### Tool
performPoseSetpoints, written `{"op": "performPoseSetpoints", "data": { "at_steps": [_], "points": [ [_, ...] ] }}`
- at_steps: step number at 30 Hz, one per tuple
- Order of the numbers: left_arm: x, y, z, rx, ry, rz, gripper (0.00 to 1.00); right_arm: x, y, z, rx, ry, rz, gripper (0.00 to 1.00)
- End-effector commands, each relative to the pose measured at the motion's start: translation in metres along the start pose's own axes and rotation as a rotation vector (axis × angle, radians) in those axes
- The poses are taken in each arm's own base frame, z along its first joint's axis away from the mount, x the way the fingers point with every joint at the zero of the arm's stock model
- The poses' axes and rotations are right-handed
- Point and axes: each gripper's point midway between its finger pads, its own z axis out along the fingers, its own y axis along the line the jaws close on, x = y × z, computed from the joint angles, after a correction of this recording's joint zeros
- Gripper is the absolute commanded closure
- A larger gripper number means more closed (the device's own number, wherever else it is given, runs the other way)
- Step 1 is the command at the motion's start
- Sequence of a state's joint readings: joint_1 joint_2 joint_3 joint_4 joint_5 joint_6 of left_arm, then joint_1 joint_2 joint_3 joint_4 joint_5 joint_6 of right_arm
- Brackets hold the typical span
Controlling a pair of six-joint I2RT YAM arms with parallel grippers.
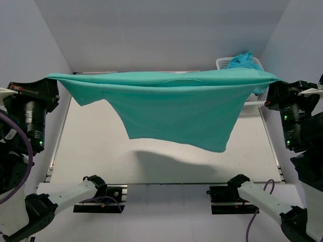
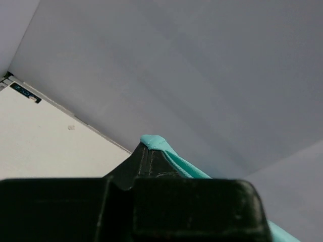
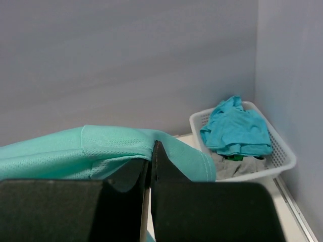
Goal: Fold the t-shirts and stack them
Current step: Flatten out the tshirt
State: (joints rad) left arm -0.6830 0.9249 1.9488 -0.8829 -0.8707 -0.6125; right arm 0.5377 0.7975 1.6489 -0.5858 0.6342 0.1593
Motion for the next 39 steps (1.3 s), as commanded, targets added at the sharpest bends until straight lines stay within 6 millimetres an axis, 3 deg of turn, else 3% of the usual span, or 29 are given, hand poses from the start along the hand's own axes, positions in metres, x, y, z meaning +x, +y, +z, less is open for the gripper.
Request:
{"op": "performPoseSetpoints", "data": {
  "at_steps": [1, 4, 6, 10, 11, 13, 14, 15, 16, 17, 18, 19, 20, 21, 22, 23, 24, 25, 26, 27, 28, 30, 31, 33, 34, 36, 37, 38, 39],
  "points": [
    [0.031, -0.018, 0.019, 0.025, 0.066, 0.081, 1.0, -0.008, 0.018, 0.007, -0.08, -0.015, -0.017, 1.0],
    [0.053, -0.02, 0.034, -0.015, 0.091, 0.131, 1.0, 0.007, 0.022, 0.022, -0.051, 0.021, -0.032, 1.0],
    [0.07, -0.018, 0.045, -0.055, 0.104, 0.173, 1.0, 0.031, 0.024, 0.045, 0.005, 0.075, -0.056, 1.0],
    [0.128, -0.007, 0.085, -0.188, 0.124, 0.314, 1.0, 0.103, 0.029, 0.094, 0.103, 0.212, -0.163, 1.0],
    [0.155, 0.002, 0.106, -0.26, 0.134, 0.386, 1.0, 0.126, 0.027, 0.112, 0.135, 0.249, -0.188, 1.0],
    [0.192, 0.014, 0.123, -0.312, 0.213, 0.457, 1.0, 0.166, 0.026, 0.134, 0.156, 0.327, -0.216, 1.0],
    [0.201, 0.032, 0.138, -0.376, 0.223, 0.479, 1.0, 0.173, 0.013, 0.146, 0.188, 0.336, -0.199, 1.0],
    [0.217, 0.045, 0.15, -0.413, 0.247, 0.494, 1.0, 0.215, 0.014, 0.164, 0.165, 0.433, -0.223, 1.0],
    [0.25, 0.065, 0.165, -0.454, 0.312, 0.513, 1.0, 0.233, 0.012, 0.172, 0.165, 0.459, -0.211, 1.0],
    [0.262, 0.1, 0.18, -0.53, 0.343, 0.523, 1.0, 0.243, 0.002, 0.185, 0.148, 0.478, -0.19, 1.0],
    [0.278, 0.121, 0.189, -0.561, 0.389, 0.531, 1.0, 0.294, 0.002, 0.197, 0.114, 0.587, -0.203, 1.0],
    [0.312, 0.149, 0.201, -0.611, 0.465, 0.518, 1.0, 0.304, -0.001, 0.207, 0.106, 0.595, -0.202, 1.0],
    [0.328, 0.171, 0.206, -0.649, 0.515, 0.514, 1.0, 0.327, -0.008, 0.222, 0.1, 0.64, -0.207, 1.0],
    [0.33, 0.198, 0.218, -0.707, 0.532, 0.505, 1.0, 0.336, -0.007, 0.229, 0.091, 0.654, -0.213, 1.0],
    [0.343, 0.211, 0.223, -0.727, 0.583, 0.502, 0.94, 0.352, -0.011, 0.244, 0.101, 0.681, -0.233, 0.94],
    [0.36, 0.234, 0.233, -0.78, 0.639, 0.513, 0.77, 0.363, -0.012, 0.263, 0.096, 0.698, -0.257, 0.78],
    [0.369, 0.24, 0.239, -0.791, 0.668, 0.511, 0.62, 0.375, -0.015, 0.26, 0.109, 0.756, -0.277, 0.67],
    [0.382, 0.24, 0.241, -0.782, 0.718, 0.498, 0.48, 0.407, -0.021, 0.267, 0.116, 0.821, -0.295, 0.59],
    [0.374, 0.232, 0.255, -0.761, 0.704, 0.476, 0.37, 0.38, -0.006, 0.287, 0.076, 0.757, -0.287, 0.47],
    [0.387, 0.24, 0.252, -0.779, 0.757, 0.485, 0.01, 0.385, -0.005, 0.284, 0.067, 0.789, -0.29, 0.23],
    [0.378, 0.234, 0.26, -0.762, 0.736, 0.461, 0.0, 0.383, -0.001, 0.286, 0.059, 0.783, -0.291, 0.1],
    [0.383, 0.228, 0.263, -0.719, 0.76, 0.455, 0.0, 0.382, 0.005, 0.281, 0.028, 0.788, -0.28, 0.1],
    [0.381, 0.223, 0.26, -0.692, 0.769, 0.453, 0.0, 0.373, 0.01, 0.273, 0.004, 0.778, -0.264, 0.1],
    [0.385, 0.21, 0.263, -0.605, 0.789, 0.433, 0.0, 0.379, 0.008, 0.252, -0.007, 0.819, -0.239, 0.1],
    [0.397, 0.208, 0.255, -0.572, 0.832, 0.443, 0.0, 0.367, 0.016, 0.243, -0.032, 0.804, -0.219, 0.1],
    [0.407, 0.185, 0.256, -0.432, 0.861, 0.416, 0.0, 0.384, 0.02, 0.208, -0.069, 0.876, -0.186, 0.1],
    [0.427, 0.185, 0.247, -0.387, 0.919, 0.41, 0.0, 0.373, 0.03, 0.197, -0.099, 0.865, -0.148, 0.1],
    [0.441, 0.166, 0.24, -0.284, 0.98, 0.365, 0.0, 0.394, 0.023, 0.165, -0.097, 0.935, -0.147, 0.1],
    [0.45, 0.161, 0.245, -0.238, 0.981, 0.341, 0.0, 0.4, 0.029, 0.151, -0.111, 0.963, -0.106, 0.1]
  ]
}}
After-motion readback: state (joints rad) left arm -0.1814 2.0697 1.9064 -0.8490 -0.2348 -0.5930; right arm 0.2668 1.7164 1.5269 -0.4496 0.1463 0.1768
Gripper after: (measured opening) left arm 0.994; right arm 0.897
